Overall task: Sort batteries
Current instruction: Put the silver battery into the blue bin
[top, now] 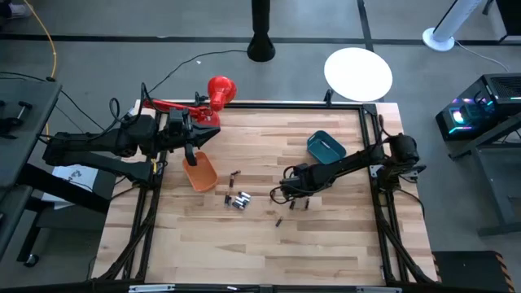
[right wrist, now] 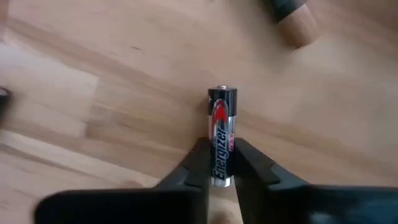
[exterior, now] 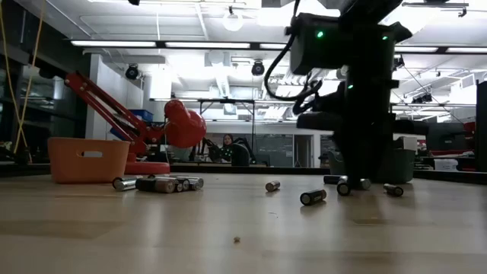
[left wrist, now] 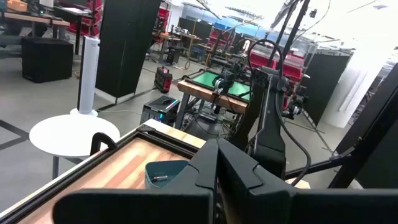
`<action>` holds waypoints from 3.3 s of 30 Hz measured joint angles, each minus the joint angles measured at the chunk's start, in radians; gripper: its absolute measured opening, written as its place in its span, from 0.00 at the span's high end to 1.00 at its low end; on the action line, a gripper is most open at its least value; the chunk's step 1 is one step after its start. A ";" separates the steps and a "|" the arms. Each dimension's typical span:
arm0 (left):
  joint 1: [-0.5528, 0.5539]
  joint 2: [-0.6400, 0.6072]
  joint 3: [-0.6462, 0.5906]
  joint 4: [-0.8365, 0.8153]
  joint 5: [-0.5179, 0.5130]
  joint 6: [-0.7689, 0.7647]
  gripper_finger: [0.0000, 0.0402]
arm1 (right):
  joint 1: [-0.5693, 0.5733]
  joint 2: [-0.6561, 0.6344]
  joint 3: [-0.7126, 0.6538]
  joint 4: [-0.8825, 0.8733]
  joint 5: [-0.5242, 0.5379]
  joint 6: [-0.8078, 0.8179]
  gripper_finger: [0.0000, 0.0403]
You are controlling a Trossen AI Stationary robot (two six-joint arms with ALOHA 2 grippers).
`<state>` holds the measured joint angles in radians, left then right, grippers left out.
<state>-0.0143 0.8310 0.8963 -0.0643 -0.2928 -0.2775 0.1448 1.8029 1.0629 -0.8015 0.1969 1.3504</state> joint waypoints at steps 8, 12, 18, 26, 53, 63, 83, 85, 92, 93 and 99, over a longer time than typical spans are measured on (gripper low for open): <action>0.000 0.001 0.000 -0.001 0.001 0.000 1.00 | -0.021 -0.281 0.000 -0.202 0.229 0.072 0.93; 0.000 0.007 0.000 0.000 0.002 0.000 1.00 | -0.089 -0.379 0.002 -0.365 0.292 0.102 0.93; 0.001 0.029 0.000 0.001 0.002 -0.043 1.00 | -0.219 -0.389 0.001 -0.405 0.275 -0.006 0.78; 0.001 0.058 0.000 -0.005 0.002 -0.043 1.00 | -0.361 -0.374 0.001 -0.349 0.262 -0.257 0.56; -0.103 0.767 0.089 -0.386 0.259 0.488 0.56 | 0.064 -0.495 0.001 -0.365 0.243 -0.100 0.52; -0.088 0.913 0.095 -0.332 0.237 0.623 0.56 | 0.178 -0.507 0.002 -0.365 0.322 0.031 0.52; -0.064 0.932 0.095 -0.356 0.270 0.681 0.56 | 0.199 -0.507 0.002 -0.362 0.353 0.059 0.52; -0.067 0.931 0.095 -0.350 0.273 0.683 0.56 | 0.199 -0.507 0.002 -0.362 0.353 0.059 0.52; -0.061 0.978 0.095 -0.324 0.257 0.723 0.56 | 0.198 -0.506 0.002 -0.362 0.353 0.056 0.52; -0.059 0.981 0.096 -0.322 0.259 0.719 0.56 | 0.198 -0.506 0.002 -0.361 0.353 0.056 0.52; -0.053 1.002 0.096 -0.310 0.267 0.727 0.65 | 0.198 -0.506 0.002 -0.361 0.353 0.063 0.52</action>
<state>-0.0673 1.8328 0.9924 -0.3740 -0.0258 0.4490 0.3431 1.2968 1.0645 -1.1625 0.5499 1.4136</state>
